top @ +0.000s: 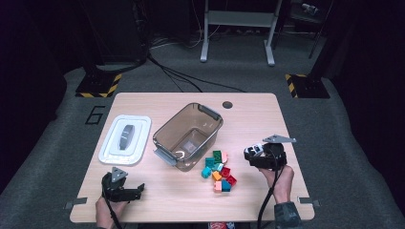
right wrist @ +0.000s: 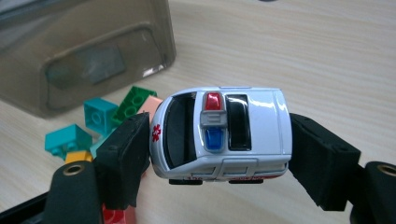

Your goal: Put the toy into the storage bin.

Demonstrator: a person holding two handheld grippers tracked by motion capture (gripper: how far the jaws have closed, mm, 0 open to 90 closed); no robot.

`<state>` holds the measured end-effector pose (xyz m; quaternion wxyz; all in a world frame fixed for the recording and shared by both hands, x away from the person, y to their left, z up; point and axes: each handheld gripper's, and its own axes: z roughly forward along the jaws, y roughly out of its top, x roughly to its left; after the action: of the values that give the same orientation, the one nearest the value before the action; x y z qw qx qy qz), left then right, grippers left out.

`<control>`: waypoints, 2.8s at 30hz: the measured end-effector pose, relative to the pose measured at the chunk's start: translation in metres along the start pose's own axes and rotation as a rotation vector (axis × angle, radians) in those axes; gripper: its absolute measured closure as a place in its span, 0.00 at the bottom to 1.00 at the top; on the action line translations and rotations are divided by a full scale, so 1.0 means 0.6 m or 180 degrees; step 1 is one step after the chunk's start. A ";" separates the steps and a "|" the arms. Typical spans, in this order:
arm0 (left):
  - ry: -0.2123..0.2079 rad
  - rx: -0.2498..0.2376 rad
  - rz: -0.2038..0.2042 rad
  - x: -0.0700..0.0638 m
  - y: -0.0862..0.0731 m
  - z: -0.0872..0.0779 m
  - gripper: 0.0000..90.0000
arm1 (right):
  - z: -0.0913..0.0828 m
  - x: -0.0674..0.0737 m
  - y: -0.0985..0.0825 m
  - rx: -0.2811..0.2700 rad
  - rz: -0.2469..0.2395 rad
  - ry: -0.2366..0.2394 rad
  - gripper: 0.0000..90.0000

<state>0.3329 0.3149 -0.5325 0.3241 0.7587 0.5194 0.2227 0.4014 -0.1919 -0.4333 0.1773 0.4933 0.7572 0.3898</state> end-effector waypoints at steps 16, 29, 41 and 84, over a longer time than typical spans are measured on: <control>-0.0174 0.0041 0.0161 0.006 0.009 0.008 0.00 | 0.036 -0.008 0.115 0.0009 -0.0119 0.0289 0.28; -0.0195 0.0006 0.0178 0.007 0.008 0.007 0.01 | 0.057 0.021 0.136 -0.0063 -0.0160 0.0233 0.28; -0.0196 0.0019 0.0171 0.009 0.008 0.005 0.04 | 0.044 0.051 0.196 -0.0176 -0.0414 0.0206 0.28; -0.0152 -0.0050 0.0140 0.009 0.007 0.003 0.11 | 0.165 0.128 0.219 0.0408 -0.0978 0.0838 0.58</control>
<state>0.3388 0.3186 -0.5310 0.3375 0.7724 0.4930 0.2156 0.5114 -0.0552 -0.3864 0.1024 0.3272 0.8633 0.3703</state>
